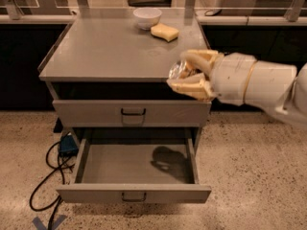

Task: Place orange can into middle drawer

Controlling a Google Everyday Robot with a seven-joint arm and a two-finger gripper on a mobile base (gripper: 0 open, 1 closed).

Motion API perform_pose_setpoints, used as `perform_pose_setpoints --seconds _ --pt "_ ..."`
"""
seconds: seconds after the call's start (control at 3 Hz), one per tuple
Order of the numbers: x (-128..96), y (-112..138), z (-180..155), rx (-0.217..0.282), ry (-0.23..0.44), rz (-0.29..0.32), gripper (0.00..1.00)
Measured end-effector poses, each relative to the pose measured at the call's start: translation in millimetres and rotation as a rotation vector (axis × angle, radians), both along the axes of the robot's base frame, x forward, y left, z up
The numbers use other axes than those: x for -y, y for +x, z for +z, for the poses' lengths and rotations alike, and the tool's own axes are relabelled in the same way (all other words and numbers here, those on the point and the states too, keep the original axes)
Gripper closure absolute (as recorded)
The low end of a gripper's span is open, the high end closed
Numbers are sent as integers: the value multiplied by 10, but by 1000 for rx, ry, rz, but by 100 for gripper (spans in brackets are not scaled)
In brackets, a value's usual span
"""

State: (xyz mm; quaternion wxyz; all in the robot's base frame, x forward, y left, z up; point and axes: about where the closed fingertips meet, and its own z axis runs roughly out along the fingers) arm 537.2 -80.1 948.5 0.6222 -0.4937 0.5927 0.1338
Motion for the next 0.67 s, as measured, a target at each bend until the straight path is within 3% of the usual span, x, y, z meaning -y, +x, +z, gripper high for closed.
perform_pose_setpoints --seconds 0.33,0.67 --pt "-585 -190 -720 -70 102 64 100" --pt "-804 -390 -1113 -131 98 106 100"
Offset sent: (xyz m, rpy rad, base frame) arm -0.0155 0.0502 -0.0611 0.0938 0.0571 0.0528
